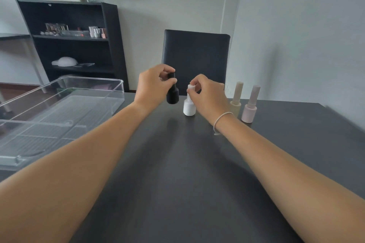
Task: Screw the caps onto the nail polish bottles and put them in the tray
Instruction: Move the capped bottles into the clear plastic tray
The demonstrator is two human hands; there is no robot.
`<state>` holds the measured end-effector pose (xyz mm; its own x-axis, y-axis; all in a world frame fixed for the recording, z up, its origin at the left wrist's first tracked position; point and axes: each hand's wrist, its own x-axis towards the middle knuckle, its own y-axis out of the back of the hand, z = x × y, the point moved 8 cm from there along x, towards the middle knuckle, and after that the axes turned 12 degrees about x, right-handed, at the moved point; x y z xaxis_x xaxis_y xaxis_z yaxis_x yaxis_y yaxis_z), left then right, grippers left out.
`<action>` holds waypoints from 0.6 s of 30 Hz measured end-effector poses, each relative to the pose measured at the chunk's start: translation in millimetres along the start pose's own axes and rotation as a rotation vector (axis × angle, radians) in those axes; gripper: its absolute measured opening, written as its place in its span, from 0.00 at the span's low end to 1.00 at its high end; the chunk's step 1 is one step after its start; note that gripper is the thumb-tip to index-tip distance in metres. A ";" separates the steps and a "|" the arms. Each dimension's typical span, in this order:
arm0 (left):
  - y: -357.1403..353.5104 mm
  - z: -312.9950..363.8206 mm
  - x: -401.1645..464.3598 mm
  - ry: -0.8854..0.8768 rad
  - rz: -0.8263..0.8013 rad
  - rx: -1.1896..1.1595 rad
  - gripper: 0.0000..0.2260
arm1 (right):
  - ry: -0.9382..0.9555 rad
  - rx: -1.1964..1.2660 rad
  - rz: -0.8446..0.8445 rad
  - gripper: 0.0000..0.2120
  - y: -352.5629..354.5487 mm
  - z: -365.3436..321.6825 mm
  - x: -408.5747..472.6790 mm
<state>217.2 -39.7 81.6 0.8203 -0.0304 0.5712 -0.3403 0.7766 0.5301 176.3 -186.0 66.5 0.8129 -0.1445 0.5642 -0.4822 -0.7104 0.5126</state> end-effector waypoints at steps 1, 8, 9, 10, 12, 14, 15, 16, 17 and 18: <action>9.1 -0.2 4.7 -0.001 0.013 0.014 0.10 | -0.003 0.004 0.002 0.07 -2.8 -3.9 1.0; 82.3 -11.3 35.7 -0.043 0.100 0.119 0.10 | 0.054 0.161 -0.035 0.07 -32.0 -55.1 19.8; 92.4 -15.9 38.6 -0.044 0.106 0.133 0.11 | 0.070 0.185 -0.035 0.07 -36.9 -62.7 23.5; 102.1 -21.7 41.4 -0.043 0.111 0.149 0.11 | 0.082 0.207 -0.037 0.07 -42.3 -69.5 27.3; 119.7 -36.0 45.6 -0.030 0.116 0.178 0.12 | 0.103 0.246 -0.041 0.07 -53.6 -83.6 34.8; 133.9 -52.9 47.3 -0.008 0.126 0.205 0.12 | 0.128 0.274 -0.040 0.07 -65.0 -96.3 41.4; 140.4 -62.1 47.3 0.005 0.133 0.216 0.11 | 0.137 0.286 -0.041 0.07 -71.8 -102.0 44.9; 145.0 -71.4 47.1 0.021 0.133 0.226 0.11 | 0.142 0.301 -0.043 0.07 -78.3 -106.9 48.0; 148.4 -80.6 47.1 0.038 0.127 0.235 0.11 | 0.146 0.320 -0.047 0.07 -84.8 -111.3 51.1; 150.7 -89.5 47.2 0.055 0.117 0.242 0.11 | 0.152 0.342 -0.047 0.06 -90.4 -115.4 53.6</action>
<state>245.8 132.3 132.4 0.7906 0.0900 0.6057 -0.5285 0.5999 0.6006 225.8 -50.1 125.1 0.7616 -0.0207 0.6478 -0.2878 -0.9064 0.3093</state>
